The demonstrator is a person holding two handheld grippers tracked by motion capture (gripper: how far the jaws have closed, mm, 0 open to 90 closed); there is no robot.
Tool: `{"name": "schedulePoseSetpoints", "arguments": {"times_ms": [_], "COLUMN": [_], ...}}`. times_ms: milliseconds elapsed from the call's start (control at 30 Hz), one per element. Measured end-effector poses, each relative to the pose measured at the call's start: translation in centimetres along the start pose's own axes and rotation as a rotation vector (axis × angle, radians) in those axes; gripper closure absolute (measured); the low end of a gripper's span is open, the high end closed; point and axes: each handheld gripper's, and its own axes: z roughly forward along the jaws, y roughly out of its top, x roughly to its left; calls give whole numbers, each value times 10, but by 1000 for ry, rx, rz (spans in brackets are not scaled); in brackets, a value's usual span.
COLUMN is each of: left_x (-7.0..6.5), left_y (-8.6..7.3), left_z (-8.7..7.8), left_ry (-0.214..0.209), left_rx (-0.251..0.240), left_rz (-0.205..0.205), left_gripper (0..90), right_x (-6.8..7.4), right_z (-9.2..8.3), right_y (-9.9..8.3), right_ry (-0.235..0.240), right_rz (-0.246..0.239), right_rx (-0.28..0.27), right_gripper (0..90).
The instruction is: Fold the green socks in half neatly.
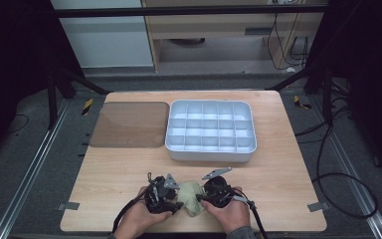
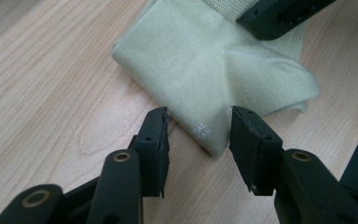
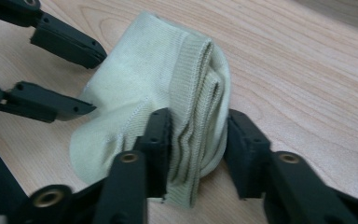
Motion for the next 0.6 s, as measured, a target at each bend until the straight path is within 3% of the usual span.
{"name": "schedulePoseSetpoints", "arguments": {"times_ms": [300,600], "left_x": [1,-2], "left_y": [2,3], "left_z": [3,4], "left_ry": [-22,-16], "left_rx": [9,9], "left_rz": [5,47], "left_gripper": [670,821], "right_x": [1,0], "right_z": [-1,-4], "right_y": [0,-3], "right_ry": [9,12], "right_rz": [-2,-12], "right_rx": [7,8], "right_gripper": [708,735]}}
